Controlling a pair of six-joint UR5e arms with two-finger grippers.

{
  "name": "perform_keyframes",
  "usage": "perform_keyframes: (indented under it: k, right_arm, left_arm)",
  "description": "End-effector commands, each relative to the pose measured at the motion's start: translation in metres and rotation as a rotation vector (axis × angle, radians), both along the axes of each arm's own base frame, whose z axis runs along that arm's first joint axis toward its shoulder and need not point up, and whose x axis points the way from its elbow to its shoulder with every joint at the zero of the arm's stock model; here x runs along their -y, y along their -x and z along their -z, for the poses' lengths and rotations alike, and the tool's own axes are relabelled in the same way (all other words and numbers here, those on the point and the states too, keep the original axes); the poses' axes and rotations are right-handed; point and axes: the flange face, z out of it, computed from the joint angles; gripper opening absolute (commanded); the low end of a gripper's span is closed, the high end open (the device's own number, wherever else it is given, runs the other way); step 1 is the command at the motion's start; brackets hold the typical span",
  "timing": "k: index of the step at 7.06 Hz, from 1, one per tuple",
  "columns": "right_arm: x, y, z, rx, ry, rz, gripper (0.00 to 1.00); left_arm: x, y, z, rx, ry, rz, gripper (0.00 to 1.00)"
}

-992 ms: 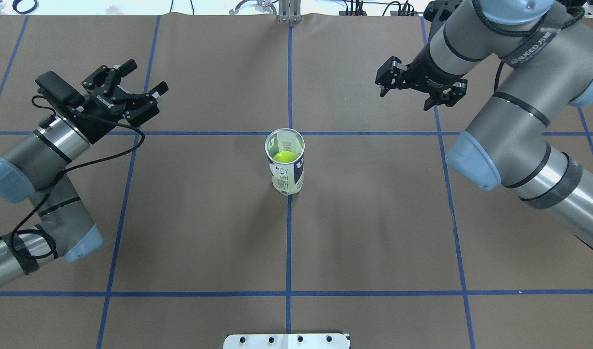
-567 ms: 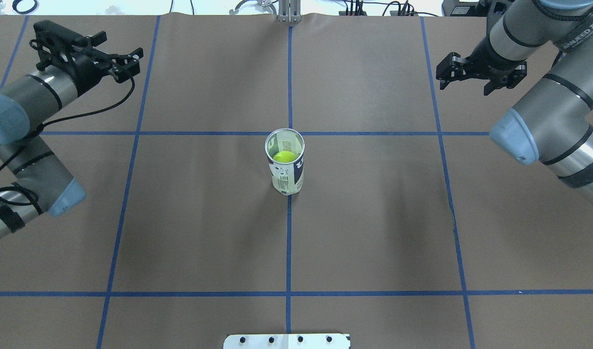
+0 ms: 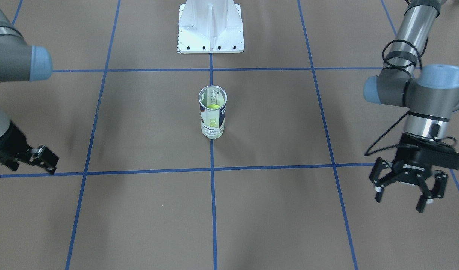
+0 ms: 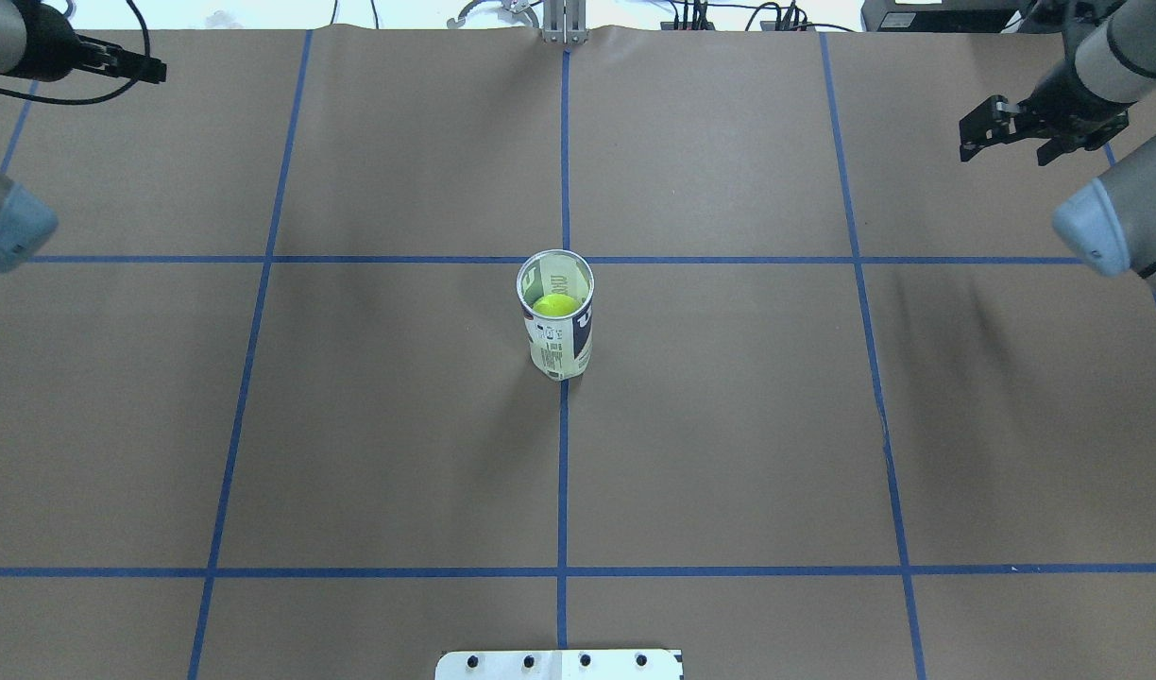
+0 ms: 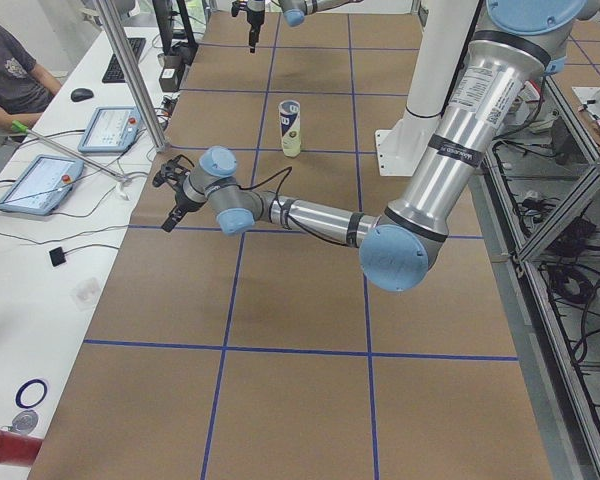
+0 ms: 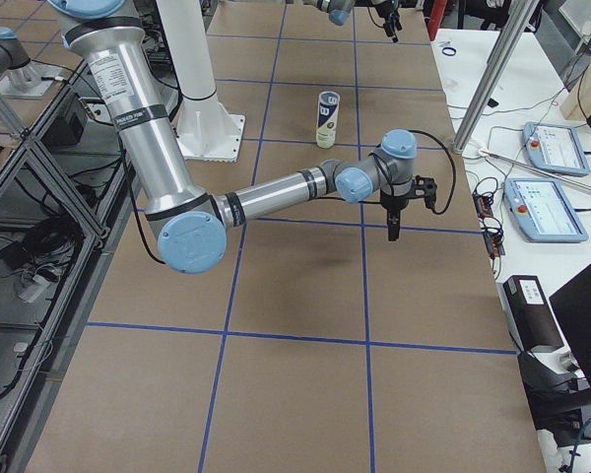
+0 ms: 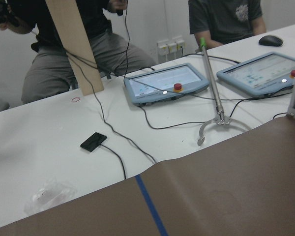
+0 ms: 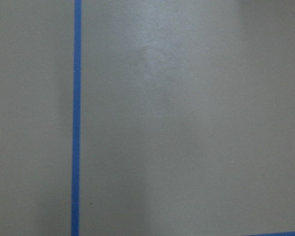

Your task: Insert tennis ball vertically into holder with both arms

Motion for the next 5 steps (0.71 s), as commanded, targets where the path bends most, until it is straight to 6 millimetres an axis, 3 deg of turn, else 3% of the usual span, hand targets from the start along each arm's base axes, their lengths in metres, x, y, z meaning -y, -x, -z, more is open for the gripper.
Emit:
perform_keyframes:
  k: [1, 2, 3, 4, 5]
  right_arm:
    - [-0.014, -0.069, -0.051, 0.031, -0.012, 0.055, 1.0]
    - [-0.019, -0.111, -0.069, 0.041, -0.04, 0.08, 1.0]
    - [-0.022, -0.139, -0.089, 0.058, -0.035, 0.082, 1.0]
    - [-0.028, -0.15, -0.107, 0.049, -0.037, 0.103, 1.0]
    - [-0.031, -0.167, -0.123, 0.034, -0.038, 0.142, 1.0]
  left_arm:
    - [0.002, 0.083, -0.028, -0.122, 0.305, -0.075, 0.98]
    - [-0.017, 0.109, -0.069, -0.1, 0.337, -0.097, 0.98]
    - [-0.032, 0.136, -0.103, -0.049, 0.302, -0.135, 0.98]
    - [-0.046, 0.147, -0.127, -0.045, 0.35, -0.122, 0.98]
    - [-0.053, 0.163, -0.135, -0.084, 0.441, -0.114, 0.99]
